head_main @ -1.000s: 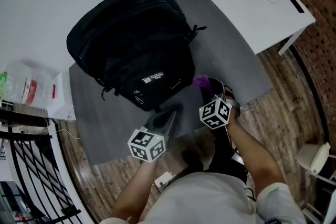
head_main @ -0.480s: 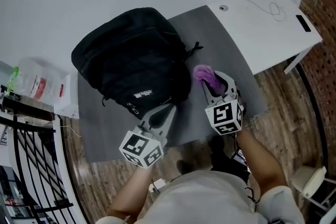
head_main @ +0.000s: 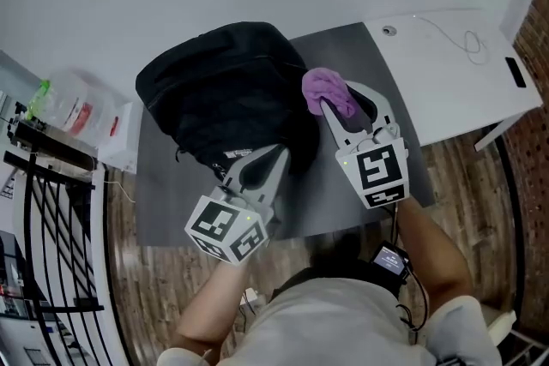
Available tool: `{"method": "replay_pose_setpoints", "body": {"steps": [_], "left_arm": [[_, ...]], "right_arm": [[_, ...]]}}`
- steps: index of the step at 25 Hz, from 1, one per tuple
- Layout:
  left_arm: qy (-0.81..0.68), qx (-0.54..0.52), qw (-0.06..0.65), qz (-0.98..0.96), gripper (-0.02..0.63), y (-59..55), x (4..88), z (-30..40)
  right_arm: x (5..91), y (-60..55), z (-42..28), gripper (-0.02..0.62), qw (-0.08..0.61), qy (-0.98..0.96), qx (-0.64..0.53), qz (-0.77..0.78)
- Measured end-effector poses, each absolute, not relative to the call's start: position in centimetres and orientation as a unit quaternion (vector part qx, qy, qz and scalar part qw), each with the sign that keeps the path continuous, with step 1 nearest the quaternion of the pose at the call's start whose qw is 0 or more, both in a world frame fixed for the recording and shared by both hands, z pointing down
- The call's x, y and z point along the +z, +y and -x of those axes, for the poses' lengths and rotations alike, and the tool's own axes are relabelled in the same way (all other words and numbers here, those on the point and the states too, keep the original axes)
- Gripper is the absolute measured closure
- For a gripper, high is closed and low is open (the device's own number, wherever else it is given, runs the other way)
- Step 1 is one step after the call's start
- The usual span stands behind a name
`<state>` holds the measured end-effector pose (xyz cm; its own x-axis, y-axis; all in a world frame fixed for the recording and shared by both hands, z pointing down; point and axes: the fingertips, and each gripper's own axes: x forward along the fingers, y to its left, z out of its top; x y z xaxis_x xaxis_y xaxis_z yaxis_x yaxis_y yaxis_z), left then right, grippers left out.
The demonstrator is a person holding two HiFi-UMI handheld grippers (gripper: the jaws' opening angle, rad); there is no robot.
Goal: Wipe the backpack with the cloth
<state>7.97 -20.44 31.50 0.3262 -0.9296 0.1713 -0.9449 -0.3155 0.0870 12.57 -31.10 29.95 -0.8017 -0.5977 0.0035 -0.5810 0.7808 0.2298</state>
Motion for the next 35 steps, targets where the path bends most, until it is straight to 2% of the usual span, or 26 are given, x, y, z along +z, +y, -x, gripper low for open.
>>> {"method": "replay_pose_setpoints", "body": {"steps": [10, 18, 26, 35], "left_arm": [[-0.614, 0.04, 0.074, -0.784, 0.6, -21.7, 29.1, -7.5], [-0.703, 0.013, 0.064, -0.709, 0.6, -24.1, 27.7, -6.5], [-0.745, 0.014, 0.051, -0.664, 0.6, -25.1, 24.9, -6.0], [-0.746, 0.024, 0.083, -0.66, 0.6, -25.7, 27.4, -5.9]], "right_arm": [[24.9, -30.7, -9.8, 0.436, 0.027, -0.941, -0.209, -0.265], [22.2, -32.2, -8.3, 0.436, -0.013, -0.955, -0.253, -0.157], [15.5, -31.1, -6.3, 0.436, -0.075, -0.949, -0.293, -0.085], [21.0, -33.4, -4.1, 0.437, -0.038, -0.958, -0.267, -0.095]]}}
